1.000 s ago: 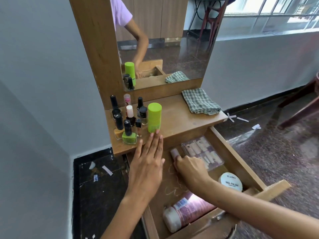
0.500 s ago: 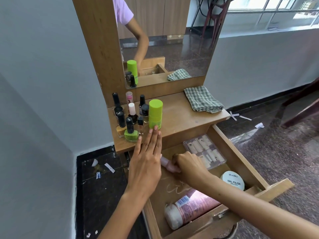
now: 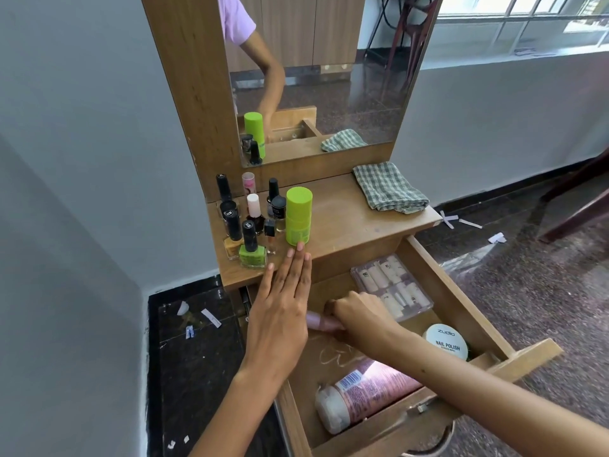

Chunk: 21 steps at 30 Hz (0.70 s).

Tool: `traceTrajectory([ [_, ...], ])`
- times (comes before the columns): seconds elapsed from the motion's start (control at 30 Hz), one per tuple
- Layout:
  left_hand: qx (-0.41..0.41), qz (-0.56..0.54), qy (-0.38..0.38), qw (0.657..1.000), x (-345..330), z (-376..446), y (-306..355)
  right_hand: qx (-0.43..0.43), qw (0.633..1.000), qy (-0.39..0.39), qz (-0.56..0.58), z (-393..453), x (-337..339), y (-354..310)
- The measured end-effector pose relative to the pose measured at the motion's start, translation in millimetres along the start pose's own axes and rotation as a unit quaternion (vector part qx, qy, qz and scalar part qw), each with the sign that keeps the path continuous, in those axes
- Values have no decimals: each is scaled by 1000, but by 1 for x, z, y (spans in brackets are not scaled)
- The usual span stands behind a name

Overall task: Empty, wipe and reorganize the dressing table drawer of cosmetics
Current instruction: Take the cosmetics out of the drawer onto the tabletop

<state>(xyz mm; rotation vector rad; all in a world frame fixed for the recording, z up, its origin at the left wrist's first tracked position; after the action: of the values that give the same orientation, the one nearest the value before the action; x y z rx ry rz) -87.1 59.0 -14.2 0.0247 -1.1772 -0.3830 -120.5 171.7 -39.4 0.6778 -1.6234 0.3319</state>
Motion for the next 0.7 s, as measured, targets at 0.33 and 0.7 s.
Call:
traceTrajectory([
  [0.33, 18, -8, -10, 1000, 4, 3, 2, -69, 895, 116, 425, -40, 39, 67],
  [0.7, 22, -2, 14, 1000, -12, 3, -4, -62, 813, 305, 492, 22, 100, 95],
])
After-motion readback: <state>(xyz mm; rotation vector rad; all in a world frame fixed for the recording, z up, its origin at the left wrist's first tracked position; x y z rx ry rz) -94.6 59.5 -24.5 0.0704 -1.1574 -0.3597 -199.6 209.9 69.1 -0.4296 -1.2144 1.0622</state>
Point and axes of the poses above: each hand's wrist, its own z-axis towards the middle knuckle, its own x-axis out of the back of the hand, y = z × x, the point moved 5 cm from there along z, towards the middle knuckle, and after that the axes turned 8 degrees about -z, right-handed, at the moved point
